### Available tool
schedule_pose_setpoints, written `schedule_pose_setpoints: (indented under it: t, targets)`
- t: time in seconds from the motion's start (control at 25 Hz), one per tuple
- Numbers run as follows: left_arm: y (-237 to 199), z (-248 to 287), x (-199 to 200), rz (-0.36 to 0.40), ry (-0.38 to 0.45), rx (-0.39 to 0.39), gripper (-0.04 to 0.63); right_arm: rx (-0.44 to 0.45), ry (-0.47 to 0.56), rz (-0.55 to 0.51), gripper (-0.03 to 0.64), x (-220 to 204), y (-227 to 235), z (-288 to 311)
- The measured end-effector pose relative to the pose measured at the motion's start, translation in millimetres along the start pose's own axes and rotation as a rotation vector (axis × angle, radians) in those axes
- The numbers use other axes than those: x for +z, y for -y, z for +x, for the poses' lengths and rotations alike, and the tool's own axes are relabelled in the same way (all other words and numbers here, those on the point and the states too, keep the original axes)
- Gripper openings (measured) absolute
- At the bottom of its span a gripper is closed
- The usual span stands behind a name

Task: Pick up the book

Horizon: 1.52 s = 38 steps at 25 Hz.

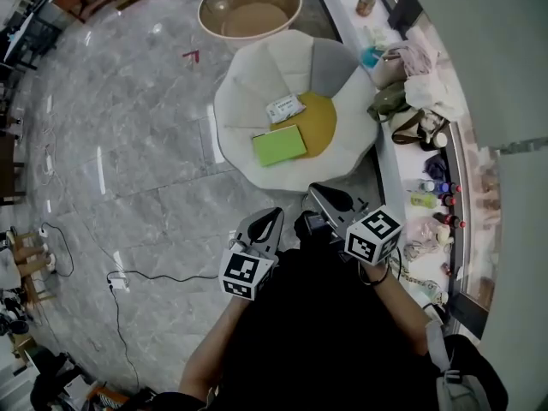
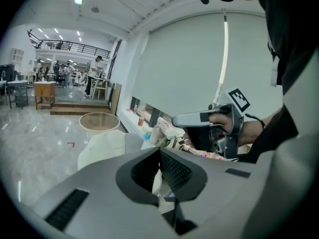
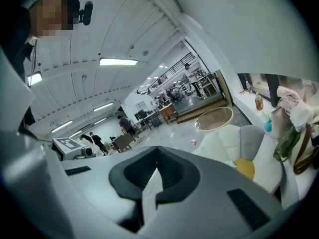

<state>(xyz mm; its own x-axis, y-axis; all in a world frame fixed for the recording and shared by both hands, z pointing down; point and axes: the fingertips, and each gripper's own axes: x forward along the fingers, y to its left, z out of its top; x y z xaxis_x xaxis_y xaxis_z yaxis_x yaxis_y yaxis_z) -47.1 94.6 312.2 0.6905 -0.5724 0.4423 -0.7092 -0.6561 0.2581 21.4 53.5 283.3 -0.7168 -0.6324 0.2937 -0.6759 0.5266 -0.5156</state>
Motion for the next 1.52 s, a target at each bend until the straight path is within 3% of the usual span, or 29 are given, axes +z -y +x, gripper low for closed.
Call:
schedule_pose_setpoints:
  t: [0.16,0.44,0.64,0.84,1.2,1.52]
  targets:
    - [-3.4,19.5,4.0,-0.035,-0.019,0.04,0.014,0.016,-0.014,0.014,0.015,9.1,23.4,-4.6]
    - [5.2,48.8,5.3,-0.069,-0.053,0.039,0.014,-0.004,-0.058,0.071,0.015,2.8,66.4,-13.3]
    - [-6.1,54.6,3.8,-0.136,-0.066,0.032,0.014,-0.02,-0.095,0.119,0.015,-1.7,80.4,1.5]
    - [-30.9,61.2,-8.5,-0.251,-0.104,0.004,0.014,-0.073,-0.095,0.159,0.015,-4.7,87.4,19.3]
    - [-108.9,92.4,-36.6,-0.343,-0.2,-0.053,0.014,-0.18,-0.129,0.218,0.015,-29.4,115.0,68.5]
    - [-199.3,118.4,-81.1,-0.376,-0.324,-0.053,0.014,-0.296,-0.188,0.294,0.015,-93.3,168.9,127.0]
